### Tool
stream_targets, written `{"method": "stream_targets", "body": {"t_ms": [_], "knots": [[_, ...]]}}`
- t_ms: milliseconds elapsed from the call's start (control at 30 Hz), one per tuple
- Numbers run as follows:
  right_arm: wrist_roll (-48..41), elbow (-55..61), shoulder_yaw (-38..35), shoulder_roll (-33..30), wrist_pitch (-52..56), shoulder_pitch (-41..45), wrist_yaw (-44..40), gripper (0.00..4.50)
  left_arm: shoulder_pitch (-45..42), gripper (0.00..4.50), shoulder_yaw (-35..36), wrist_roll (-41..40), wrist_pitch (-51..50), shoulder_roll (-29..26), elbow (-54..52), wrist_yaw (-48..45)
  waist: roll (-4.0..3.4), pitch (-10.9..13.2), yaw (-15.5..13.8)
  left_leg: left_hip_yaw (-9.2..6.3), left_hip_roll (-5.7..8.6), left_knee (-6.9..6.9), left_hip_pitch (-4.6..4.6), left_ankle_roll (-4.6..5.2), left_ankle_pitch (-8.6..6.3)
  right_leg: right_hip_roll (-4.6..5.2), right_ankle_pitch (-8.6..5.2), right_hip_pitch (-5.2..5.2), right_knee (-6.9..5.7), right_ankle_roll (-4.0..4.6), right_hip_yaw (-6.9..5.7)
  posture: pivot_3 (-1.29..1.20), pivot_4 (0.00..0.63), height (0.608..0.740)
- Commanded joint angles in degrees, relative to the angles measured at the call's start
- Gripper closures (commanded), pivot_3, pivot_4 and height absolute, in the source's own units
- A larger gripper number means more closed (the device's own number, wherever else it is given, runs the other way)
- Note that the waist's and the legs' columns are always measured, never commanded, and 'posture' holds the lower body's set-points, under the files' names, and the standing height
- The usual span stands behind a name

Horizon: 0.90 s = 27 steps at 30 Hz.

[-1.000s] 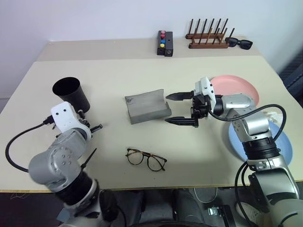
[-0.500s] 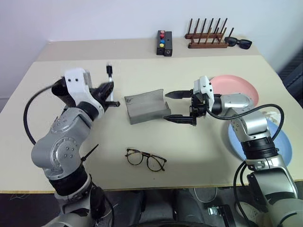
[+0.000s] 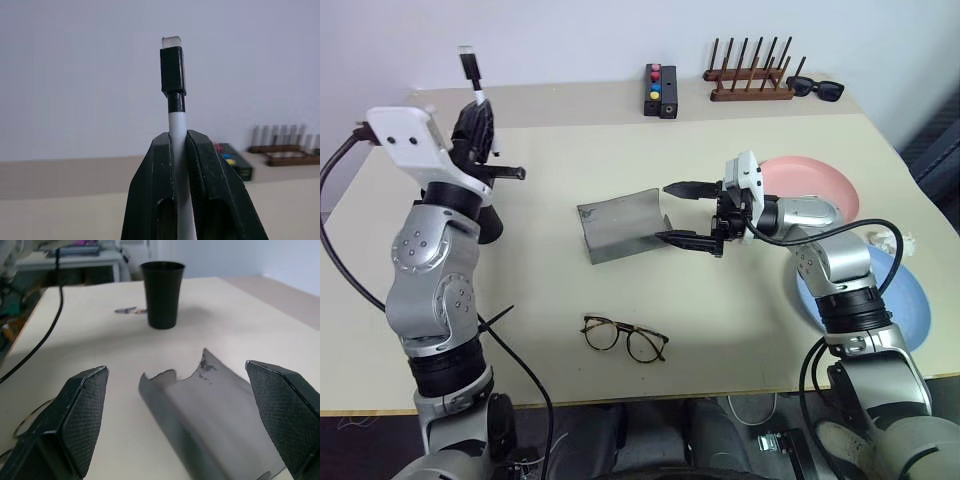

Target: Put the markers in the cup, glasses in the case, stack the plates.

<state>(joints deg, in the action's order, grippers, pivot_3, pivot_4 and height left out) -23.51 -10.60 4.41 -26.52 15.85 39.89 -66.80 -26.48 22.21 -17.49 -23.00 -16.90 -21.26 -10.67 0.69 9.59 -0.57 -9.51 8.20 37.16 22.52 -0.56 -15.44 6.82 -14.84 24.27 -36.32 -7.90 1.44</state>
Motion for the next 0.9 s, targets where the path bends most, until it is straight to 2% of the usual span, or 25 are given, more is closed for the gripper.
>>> {"method": "stream_targets", "body": {"t_ms": [33, 333, 900], "knots": [[-3.1, 0.3, -3.6, 2.0, -1.9, 1.8, 0.6, 0.00, 1.5, 4.31, 2.8, 0.7, 5.1, -2.1, -0.8, 0.3, 0.00, 0.0, 0.0, 0.00, 0.00, 0.00, 0.00, 0.00, 0.00, 0.00, 0.00, 0.00, 0.00, 0.00, 0.00, 0.00, 0.150, 0.740], [-6.0, -2.8, -5.6, 4.2, -2.9, 2.8, -2.0, 0.00, 6.9, 4.31, 4.0, 1.4, 12.3, -2.5, 2.5, 2.0, -0.01, 0.0, -0.1, -0.02, 0.00, 0.03, 0.00, 0.00, 0.00, 0.00, 0.01, -0.03, -0.02, 0.01, -0.01, 0.00, 0.150, 0.740], [-5.7, -1.6, -5.2, 4.8, -3.2, 2.2, -1.4, 0.00, 3.2, 4.31, 0.6, 14.2, 30.5, -4.3, 19.3, 10.5, -0.01, 0.0, -0.1, -0.02, 0.00, 0.03, 0.00, 0.01, 0.00, 0.00, 0.01, -0.02, -0.03, 0.01, -0.01, 0.00, 0.150, 0.740]]}}
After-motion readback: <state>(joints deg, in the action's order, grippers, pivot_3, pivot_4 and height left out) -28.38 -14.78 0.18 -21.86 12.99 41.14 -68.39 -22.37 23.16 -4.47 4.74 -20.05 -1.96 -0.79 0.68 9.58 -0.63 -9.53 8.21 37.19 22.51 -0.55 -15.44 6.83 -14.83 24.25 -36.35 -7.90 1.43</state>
